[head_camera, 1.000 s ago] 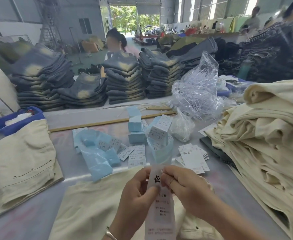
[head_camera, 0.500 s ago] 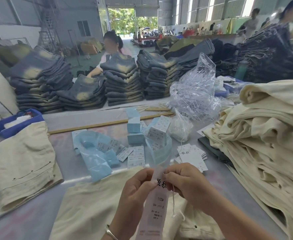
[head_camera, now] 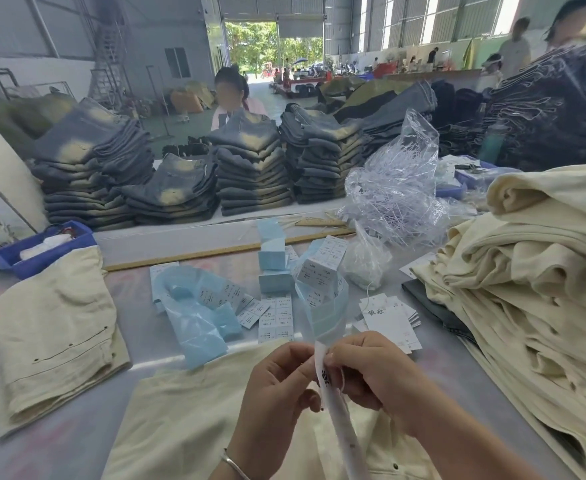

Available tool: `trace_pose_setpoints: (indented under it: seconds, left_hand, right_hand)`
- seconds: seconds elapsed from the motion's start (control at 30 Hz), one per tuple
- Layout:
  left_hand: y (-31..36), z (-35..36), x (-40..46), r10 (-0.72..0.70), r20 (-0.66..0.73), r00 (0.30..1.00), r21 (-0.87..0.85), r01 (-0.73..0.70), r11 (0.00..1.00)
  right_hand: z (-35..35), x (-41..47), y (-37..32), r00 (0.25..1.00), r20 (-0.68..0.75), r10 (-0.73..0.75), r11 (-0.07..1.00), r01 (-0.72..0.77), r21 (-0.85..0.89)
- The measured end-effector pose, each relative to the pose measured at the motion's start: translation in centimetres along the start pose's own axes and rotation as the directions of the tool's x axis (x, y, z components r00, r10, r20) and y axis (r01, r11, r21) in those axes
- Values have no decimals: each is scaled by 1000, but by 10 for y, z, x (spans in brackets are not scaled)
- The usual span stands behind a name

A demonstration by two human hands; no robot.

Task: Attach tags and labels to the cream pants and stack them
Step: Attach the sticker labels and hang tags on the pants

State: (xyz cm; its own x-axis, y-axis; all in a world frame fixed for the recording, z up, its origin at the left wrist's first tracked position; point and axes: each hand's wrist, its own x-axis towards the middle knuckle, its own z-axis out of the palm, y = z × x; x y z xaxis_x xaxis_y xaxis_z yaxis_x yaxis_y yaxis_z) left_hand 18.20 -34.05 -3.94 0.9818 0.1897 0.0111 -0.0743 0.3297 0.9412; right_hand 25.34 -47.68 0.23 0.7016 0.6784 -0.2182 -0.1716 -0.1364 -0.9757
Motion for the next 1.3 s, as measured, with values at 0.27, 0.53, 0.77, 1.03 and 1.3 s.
trace_pose_setpoints:
  seconds: [0.27,0.53,0.77,1.03,1.3]
  left_hand:
    - [2,-8,14,-73,112,991,-47,78,996]
    - [2,-27,24,148,-196,969,458,-42,888]
    - [8,22,47,326,17,945,638,-261,724]
    - [-26,13,67,234,-14,972,586,-182,790]
    - [-92,-30,70,-126,-369,921,687,362,630]
  right_hand:
    - [-27,15,9,943,295,156,959,-216,184]
    - [-59,11,17,928,-367,63,934,-184,-305]
    - [-46,14,8,975,-66,-212,977,209,-49]
    - [-66,20,29,917,-354,-184,980,144,-136]
    - [-94,13,5,433,-193,-880,269,119,-956]
